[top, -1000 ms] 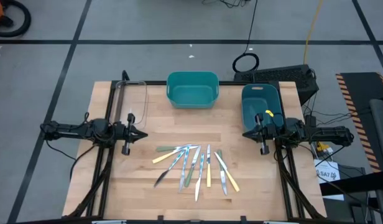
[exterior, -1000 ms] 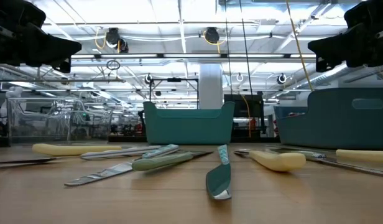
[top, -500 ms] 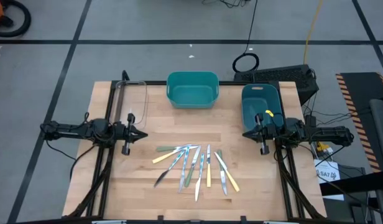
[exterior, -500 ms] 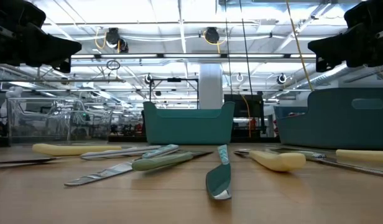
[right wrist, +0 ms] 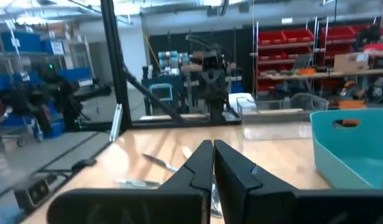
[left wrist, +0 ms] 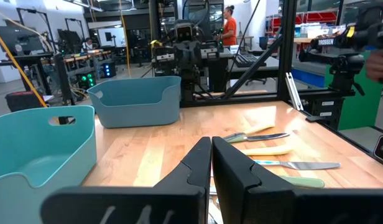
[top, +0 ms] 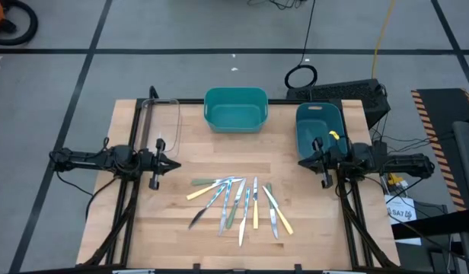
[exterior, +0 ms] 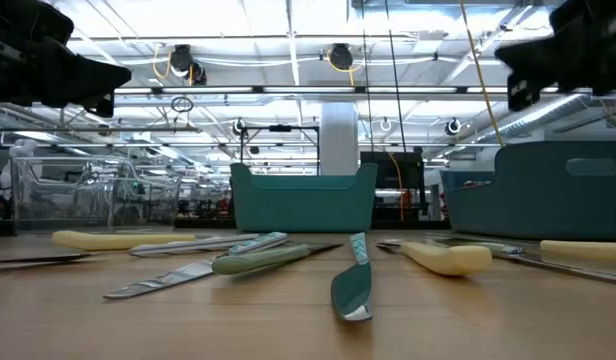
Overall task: Sort silverware by color (type)
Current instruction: Put the right yellow knife into the green bin
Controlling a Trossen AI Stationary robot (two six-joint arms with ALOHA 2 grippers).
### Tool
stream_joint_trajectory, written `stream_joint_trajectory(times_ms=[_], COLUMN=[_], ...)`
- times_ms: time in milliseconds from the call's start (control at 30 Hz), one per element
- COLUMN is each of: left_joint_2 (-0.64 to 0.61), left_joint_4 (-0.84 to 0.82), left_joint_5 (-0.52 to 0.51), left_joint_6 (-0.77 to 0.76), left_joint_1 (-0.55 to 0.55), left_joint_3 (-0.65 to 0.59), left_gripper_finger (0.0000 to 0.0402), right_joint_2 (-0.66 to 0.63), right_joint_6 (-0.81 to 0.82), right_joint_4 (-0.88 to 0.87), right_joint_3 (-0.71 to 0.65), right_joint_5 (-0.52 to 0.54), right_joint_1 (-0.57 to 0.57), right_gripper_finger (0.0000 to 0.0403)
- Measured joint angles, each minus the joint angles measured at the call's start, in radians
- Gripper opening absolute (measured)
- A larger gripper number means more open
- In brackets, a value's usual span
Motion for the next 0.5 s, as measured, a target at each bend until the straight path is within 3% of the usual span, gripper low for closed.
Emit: stream_joint_trajectory(times_ms=[300,500], left_joint_2=[0.000,0.000], left_joint_4=[0.002,0.001], left_joint_5=[0.000,0.000], left_joint_6=[0.000,0.000], left_joint_1=[0.000,0.000], left_joint_3=[0.000,0.000], left_gripper_finger=[0.0024,0.0024], right_joint_2=[0.250,0.486], right_joint_6=[0.011,0.114], right_joint_4=[-0.127,-0.394], right_joint_3=[0.354,0.651], right_joint_5=[0.007,0.086], right_joint_1=[0.038,0.074], right_gripper_finger=[0.0002,0.0001])
